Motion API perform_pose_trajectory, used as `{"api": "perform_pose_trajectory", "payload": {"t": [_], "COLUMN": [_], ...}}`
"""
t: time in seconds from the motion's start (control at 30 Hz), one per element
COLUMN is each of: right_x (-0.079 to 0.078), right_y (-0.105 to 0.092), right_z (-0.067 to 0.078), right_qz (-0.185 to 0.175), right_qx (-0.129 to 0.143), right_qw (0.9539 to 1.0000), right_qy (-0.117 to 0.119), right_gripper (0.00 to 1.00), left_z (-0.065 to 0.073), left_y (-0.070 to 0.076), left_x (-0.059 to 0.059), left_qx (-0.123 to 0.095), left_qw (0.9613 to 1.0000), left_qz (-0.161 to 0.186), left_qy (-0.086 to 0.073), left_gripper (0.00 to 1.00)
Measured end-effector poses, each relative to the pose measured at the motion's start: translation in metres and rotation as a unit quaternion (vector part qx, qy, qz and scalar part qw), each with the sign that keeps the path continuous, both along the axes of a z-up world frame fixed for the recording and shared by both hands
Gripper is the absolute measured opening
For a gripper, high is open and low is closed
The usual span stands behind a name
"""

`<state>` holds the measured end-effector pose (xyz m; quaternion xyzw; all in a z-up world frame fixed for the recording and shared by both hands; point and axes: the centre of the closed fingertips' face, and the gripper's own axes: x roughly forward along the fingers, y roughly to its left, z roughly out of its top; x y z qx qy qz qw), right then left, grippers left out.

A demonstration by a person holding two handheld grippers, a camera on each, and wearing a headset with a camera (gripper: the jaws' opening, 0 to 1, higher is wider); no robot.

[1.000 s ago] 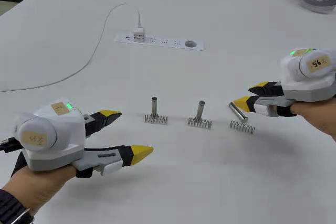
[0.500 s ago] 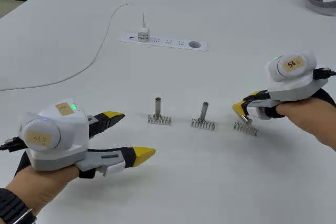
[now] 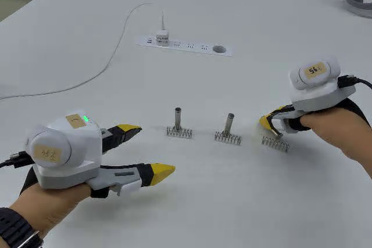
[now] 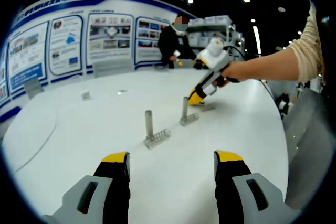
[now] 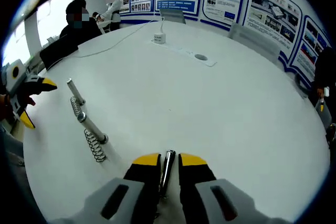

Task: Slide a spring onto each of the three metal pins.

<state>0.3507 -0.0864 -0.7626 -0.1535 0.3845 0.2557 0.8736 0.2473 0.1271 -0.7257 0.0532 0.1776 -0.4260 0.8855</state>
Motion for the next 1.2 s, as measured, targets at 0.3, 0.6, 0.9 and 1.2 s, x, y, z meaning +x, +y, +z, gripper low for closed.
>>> {"api": "perform_pose_trajectory", "payload": {"t": [0.3, 0.6, 0.9, 1.2], "right_x": [0.0005, 0.0032, 0.0044, 0.0041], "right_y": [0.001, -0.0006, -0.0019, -0.0016], "right_z": [-0.0034, -0.0037, -0.0052, -0.0061], "right_qz": [-0.004, -0.016, -0.027, -0.035], "right_qx": [0.003, 0.011, -0.006, -0.032], "right_qw": [1.0, 0.9996, 0.9981, 0.9946], "right_qy": [0.008, 0.019, 0.055, 0.093], "right_gripper": [0.12, 0.1, 0.09, 0.09], "left_z": [-0.0005, -0.0025, -0.0024, -0.0024], "left_y": [-0.0004, 0.0, -0.0007, -0.0005], "left_x": [0.0007, 0.0002, 0.0009, 0.0003], "left_qx": [-0.001, -0.002, -0.004, -0.005], "left_qw": [1.0, 1.0, 1.0, 1.0], "left_qz": [0.0, 0.001, 0.001, 0.001], "left_qy": [0.001, 0.004, 0.005, 0.006], "left_gripper": [0.66, 0.65, 0.65, 0.65]}}
